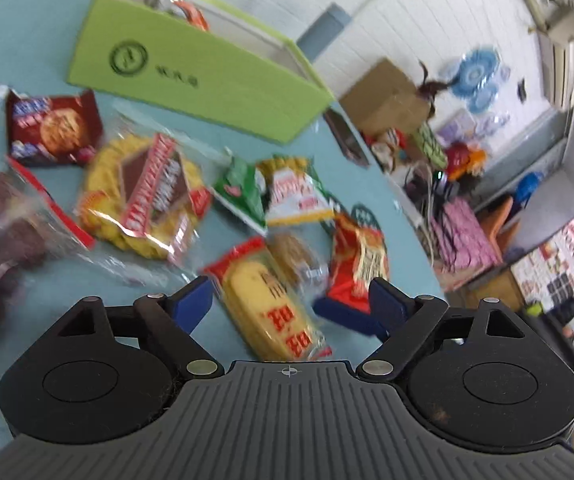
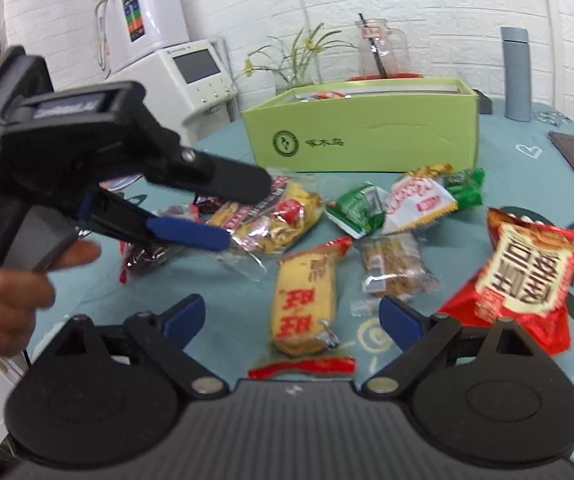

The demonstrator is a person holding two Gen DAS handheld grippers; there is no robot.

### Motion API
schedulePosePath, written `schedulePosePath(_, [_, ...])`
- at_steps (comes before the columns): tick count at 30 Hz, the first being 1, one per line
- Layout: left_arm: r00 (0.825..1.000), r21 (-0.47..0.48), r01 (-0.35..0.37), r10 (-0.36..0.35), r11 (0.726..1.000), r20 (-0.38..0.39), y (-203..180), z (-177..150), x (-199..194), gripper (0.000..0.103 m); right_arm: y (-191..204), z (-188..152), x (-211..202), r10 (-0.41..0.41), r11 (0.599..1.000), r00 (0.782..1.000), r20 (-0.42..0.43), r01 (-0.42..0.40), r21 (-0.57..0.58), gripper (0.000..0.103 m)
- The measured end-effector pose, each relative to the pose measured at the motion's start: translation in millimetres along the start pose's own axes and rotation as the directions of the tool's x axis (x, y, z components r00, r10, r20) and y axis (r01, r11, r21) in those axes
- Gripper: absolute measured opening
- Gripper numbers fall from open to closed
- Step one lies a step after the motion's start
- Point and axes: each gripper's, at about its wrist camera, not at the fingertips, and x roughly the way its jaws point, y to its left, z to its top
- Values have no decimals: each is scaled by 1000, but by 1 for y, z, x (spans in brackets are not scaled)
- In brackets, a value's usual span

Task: Organize snacks
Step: 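Grasp the yellow cake pack with red print using the left gripper, then carry the cake pack into the green box and release it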

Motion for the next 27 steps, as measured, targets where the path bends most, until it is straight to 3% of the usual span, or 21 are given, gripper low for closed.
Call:
schedulePosePath(2, [998, -2, -50, 50, 999, -36, -2, -4, 13, 70, 4, 1, 7, -2, 1000, 1000, -9, 1, -29, 93])
schedulePosePath(5, [996, -17, -36, 35, 999, -78, 0, -7, 26, 65, 9, -1, 12, -23, 998, 999, -25, 22, -67, 93])
schedulePosePath(9, [997, 14, -43, 44, 999, -70, -6, -9, 30, 63, 10, -6, 16, -49, 996, 998, -45, 46, -74, 92])
schedulePosePath(10, [997, 25, -47, 48, 999, -66, -7, -11, 30, 53, 11, -7, 15, -55, 995, 998, -36, 51, -82, 91])
schedulePosePath(11, [996, 37, -56, 59, 998, -66, -8, -12, 31, 43, 13, -8, 16, -65, 994, 997, -33, 62, -95, 80])
schedulePosePath(12, [995, 51, -74, 77, 996, -61, -10, -13, 32, 31, 15, -8, 16, -63, 992, 998, -27, 59, -111, 61])
schedulePosePath(13, [994, 57, -93, 96, 994, -56, -10, -14, 31, 22, 18, -7, 17, -81, 990, 997, -20, 77, -120, 58])
schedulePosePath(15, [994, 42, -93, 96, 995, -60, -8, -14, 29, 17, 19, -4, 17, -92, 988, 995, -29, 87, -126, 55])
schedulePosePath(20, [999, -4, -24, 24, 1000, -21, -10, 1, 11, 17, 15, 12, 3, -68, 992, 998, 6, 68, -103, 55])
schedulePosePath(27, [992, 56, -71, 64, 996, 107, -27, 67, 4, 18, 7, 68, 14, -63, 981, 991, 117, 82, -173, 55])
